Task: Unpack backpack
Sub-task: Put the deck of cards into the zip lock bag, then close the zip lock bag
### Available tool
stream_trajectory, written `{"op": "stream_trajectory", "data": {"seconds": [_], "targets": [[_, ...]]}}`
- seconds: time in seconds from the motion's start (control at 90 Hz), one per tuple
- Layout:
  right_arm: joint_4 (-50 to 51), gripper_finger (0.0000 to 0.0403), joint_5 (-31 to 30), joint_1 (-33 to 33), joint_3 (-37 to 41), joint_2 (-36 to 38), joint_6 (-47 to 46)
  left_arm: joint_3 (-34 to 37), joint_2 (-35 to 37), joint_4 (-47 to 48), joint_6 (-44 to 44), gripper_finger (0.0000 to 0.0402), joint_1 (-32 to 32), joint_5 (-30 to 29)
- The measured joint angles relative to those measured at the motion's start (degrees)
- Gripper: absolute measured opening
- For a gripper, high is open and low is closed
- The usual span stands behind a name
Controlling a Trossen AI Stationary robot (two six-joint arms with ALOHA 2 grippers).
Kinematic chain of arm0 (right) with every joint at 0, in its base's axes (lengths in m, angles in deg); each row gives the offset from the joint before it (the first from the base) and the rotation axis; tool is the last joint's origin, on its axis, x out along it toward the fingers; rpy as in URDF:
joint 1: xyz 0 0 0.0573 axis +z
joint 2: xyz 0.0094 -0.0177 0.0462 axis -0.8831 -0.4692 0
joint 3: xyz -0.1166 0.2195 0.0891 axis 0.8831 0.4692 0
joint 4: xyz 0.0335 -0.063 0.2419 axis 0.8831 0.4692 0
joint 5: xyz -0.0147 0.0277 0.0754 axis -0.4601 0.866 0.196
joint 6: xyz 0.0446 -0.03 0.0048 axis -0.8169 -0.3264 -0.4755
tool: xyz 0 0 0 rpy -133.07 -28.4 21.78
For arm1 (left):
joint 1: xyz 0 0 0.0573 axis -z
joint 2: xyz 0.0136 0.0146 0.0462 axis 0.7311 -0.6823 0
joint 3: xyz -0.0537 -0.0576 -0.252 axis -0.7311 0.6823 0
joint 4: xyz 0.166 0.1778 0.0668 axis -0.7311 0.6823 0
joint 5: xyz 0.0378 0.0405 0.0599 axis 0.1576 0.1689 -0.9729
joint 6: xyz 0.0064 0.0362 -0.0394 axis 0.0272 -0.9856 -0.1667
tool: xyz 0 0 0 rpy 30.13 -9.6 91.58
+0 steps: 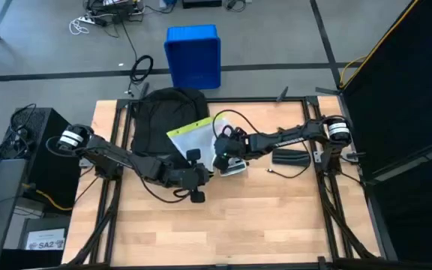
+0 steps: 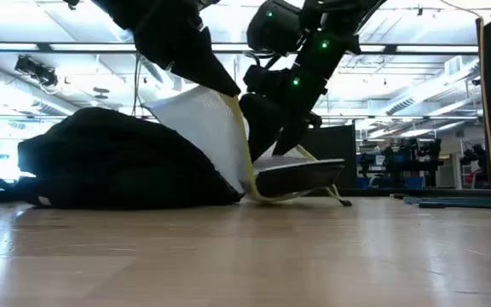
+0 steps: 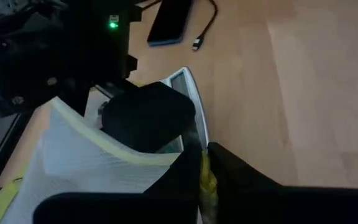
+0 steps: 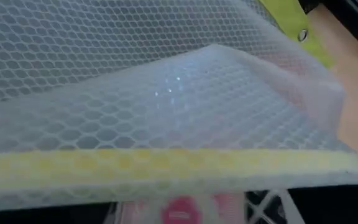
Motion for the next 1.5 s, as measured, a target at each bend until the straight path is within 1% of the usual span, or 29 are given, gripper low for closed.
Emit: {"op": "stream_trajectory", "data": {"seconds": [0.033, 0.078, 0.311, 0.478, 0.589, 0.689, 0.767, 0.867, 1.033, 1.167, 1.356, 1.5], "targets": [[0.08, 0.0385, 0.0, 0.26, 0.0, 0.15, 0.03, -0.02, 0.0, 0.01, 0.0, 0.0, 0.01, 0.13], [0.85, 0.0379, 0.02, 0.6, 0.03, 0.66, 0.24, -0.07, 0.0, 0.01, 0.0, 0.0, 0.01, 0.39], [6.17, 0.0315, 1.04, 3.25, 0.04, 5.12, 1.01, -0.09, 0.0, 0.1, 0.02, 0.0, 0.09, 0.58], [14.7, 0.0284, 0.87, 7.22, 0.02, 9.98, 4.15, -0.11, 0.0, 0.16, 0.02, 0.0, 0.09, 0.26], [22.63, 0.0264, -3.15, 9.99, -0.05, 12.95, 4.56, -0.11, 0.0, 0.18, 0.02, 0.0, 0.09, -0.04], [31.13, 0.0246, -5.86, 11.84, 0.06, 13.37, 4.35, -0.11, 0.0, 0.27, 0.04, 0.0, 0.07, -0.08], [33.87, 0.0234, -5.66, 12.52, 1.54, 13.06, 3.87, -0.11, 0.0, 0.24, 0.04, 0.0, 0.07, -0.11], [35.08, 0.0219, -3.47, 12.98, 5.16, 12.85, 2.66, -0.11, 0.0, 0.25, 0.05, 0.0, 0.05, -0.17], [34.65, 0.0195, -1.37, 14.74, 10.29, 12.85, 0.27, -0.11, 0.0, 0.23, 0.07, 0.0, 0.03, -0.23], [30.35, 0.0176, -1.19, 17.11, 13.5, 12.85, -0.44, -0.11, 0.0, 0.23, 0.07, 0.0, 0.01, -0.26], [16.47, 0.0137, 1.26, 17.57, 18.59, 12.85, -0.05, -0.11, 0.0, 0.23, 0.07, 0.0, 0.01, -0.26], [7.85, 0.0098, 0.16, 15.82, 20.51, 12.83, 2.73, -0.11, 0.0, 0.23, 0.09, 0.0, 0.01, -0.28]]}}
